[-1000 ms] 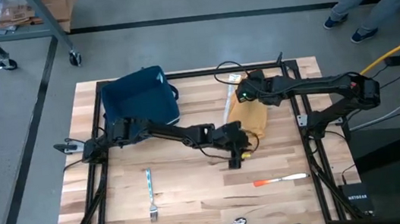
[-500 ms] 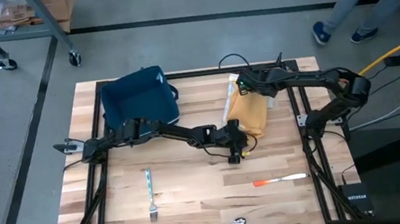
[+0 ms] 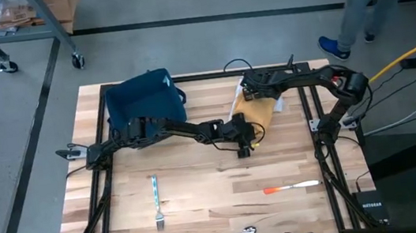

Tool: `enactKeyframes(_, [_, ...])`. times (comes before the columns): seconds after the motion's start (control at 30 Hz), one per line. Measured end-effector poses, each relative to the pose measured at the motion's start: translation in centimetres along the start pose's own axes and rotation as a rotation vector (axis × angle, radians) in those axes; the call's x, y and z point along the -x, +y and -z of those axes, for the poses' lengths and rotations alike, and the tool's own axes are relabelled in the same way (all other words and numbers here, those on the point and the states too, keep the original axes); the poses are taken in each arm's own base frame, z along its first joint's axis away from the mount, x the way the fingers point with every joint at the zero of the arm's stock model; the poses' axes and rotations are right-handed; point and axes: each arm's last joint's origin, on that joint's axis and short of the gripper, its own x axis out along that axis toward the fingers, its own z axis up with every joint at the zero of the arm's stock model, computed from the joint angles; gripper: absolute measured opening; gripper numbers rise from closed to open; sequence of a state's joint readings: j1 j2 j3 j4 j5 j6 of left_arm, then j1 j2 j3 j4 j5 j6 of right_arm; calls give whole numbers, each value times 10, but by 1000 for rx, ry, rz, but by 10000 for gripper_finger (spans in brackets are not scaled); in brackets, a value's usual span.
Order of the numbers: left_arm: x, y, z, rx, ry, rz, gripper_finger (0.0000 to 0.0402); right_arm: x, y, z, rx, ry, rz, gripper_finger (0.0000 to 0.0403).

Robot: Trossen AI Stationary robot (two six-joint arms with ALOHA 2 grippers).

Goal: Fold towel
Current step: Stack the yellow towel on the white patterned towel, then put the stacked towels into the blue laundry organizer

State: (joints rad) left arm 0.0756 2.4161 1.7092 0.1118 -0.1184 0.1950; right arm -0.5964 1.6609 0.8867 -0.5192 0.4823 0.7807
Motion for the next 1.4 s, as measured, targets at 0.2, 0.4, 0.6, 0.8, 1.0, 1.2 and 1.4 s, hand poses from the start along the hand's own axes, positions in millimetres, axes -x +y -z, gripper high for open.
enactKeyframes(0.2, [12, -8, -11, 18, 9, 11, 88, 22, -7, 1, 19, -2, -30, 135])
enactKeyframes(0.4, [47, -30, -50, -11, -69, 61, 88, 65, -14, -2, -7, -113, -146, 135])
enactKeyframes(0.6, [86, -40, -80, -34, -109, 95, 88, 107, -30, 1, 7, -182, -255, 135])
enactKeyframes(0.8, [126, -14, -111, -83, -197, 51, 88, 145, -58, 7, -14, -247, -351, 135])
enactKeyframes(1.0, [156, 21, -128, -164, -253, -32, 88, 174, -92, 10, -65, -331, -445, 135])
enactKeyframes(1.2, [189, 45, -129, -101, -148, -114, 88, 191, -119, 21, -58, -298, -582, 135])
enactKeyframes(1.4, [240, 61, -125, -148, 32, -178, 88, 194, -138, 36, -3, -194, -616, 135])
